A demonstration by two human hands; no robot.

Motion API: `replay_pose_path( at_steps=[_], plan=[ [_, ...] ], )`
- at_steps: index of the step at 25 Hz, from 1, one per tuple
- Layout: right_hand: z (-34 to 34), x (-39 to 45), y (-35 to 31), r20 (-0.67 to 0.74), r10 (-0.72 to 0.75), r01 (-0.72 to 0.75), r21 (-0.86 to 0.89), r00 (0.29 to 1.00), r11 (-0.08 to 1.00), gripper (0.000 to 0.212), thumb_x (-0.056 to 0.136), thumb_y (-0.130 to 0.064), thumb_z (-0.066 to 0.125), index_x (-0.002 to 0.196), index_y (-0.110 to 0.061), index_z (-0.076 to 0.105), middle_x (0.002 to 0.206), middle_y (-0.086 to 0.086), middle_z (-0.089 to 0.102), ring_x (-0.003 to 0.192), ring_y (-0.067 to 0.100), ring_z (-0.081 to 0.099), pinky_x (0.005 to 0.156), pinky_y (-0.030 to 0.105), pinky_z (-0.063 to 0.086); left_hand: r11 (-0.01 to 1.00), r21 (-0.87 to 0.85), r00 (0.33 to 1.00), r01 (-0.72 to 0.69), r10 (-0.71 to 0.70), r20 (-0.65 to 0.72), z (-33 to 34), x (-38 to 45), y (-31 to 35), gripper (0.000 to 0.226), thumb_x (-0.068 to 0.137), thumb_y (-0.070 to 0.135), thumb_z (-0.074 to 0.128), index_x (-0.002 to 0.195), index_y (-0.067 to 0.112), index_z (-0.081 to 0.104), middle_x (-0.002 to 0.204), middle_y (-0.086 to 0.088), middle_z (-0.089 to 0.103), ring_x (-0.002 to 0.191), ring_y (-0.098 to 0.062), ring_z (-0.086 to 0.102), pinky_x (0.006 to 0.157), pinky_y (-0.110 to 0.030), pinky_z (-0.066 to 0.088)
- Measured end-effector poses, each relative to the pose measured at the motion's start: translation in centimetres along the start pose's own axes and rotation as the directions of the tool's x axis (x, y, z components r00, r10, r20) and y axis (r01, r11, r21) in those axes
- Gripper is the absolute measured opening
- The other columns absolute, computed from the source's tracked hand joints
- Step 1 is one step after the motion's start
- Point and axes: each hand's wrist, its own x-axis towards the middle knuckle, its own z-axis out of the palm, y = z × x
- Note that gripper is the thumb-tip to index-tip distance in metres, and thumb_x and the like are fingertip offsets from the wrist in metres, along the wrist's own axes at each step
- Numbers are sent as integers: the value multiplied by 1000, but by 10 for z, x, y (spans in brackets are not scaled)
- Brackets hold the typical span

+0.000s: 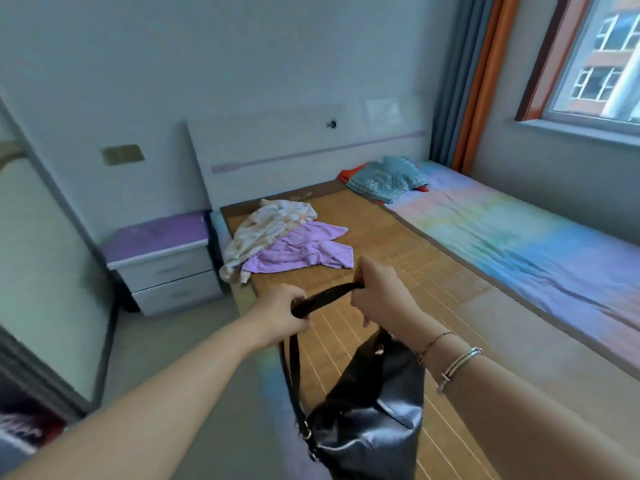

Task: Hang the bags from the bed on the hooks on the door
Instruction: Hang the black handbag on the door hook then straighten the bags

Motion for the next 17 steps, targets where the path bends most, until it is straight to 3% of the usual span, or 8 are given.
replay_pose_path(
  at_steps=[5,8,10,13,17],
  plan=[
    [12,-113,-162,-232,-273,254,-110,934,961,26,70,-13,46,95,-17,50,79,5,63,65,28,59,55,34,43,992,-122,993,22,-35,-109,-104,-181,0,24,69,31,81,70,14,64,72,-1,63,67,-14,55,64,-28,39],
    [11,-155,-243,-312,-295,338,91,903,937,23,65,-20,44,85,-19,54,65,0,58,60,26,53,49,29,30,974,-221,984,47,-84,-159,-163,-262,5,23,69,33,80,76,14,68,82,-5,73,79,-19,66,77,-30,46],
    [10,-181,-299,-316,-326,409,248,891,878,16,69,-18,47,81,-16,58,60,-1,56,57,23,51,49,28,29,960,-274,969,58,-120,-215,-202,-317,5,18,74,31,77,74,17,65,73,-6,74,72,-21,70,70,-31,54],
    [9,-214,-377,-251,-451,516,401,856,757,6,74,-13,54,73,-14,59,60,1,53,60,21,49,56,30,38,957,-264,932,123,-203,-302,-252,-395,6,25,87,34,62,74,13,64,54,1,65,51,-13,62,52,-23,51],
    [31,-260,-466,32,-678,534,589,735,607,9,78,-2,56,78,-10,60,59,3,47,55,17,47,62,37,57,902,-424,789,77,-315,-528,-318,-490,9,32,96,34,46,73,12,53,45,8,38,35,-8,35,41,-21,34]
  ],
)
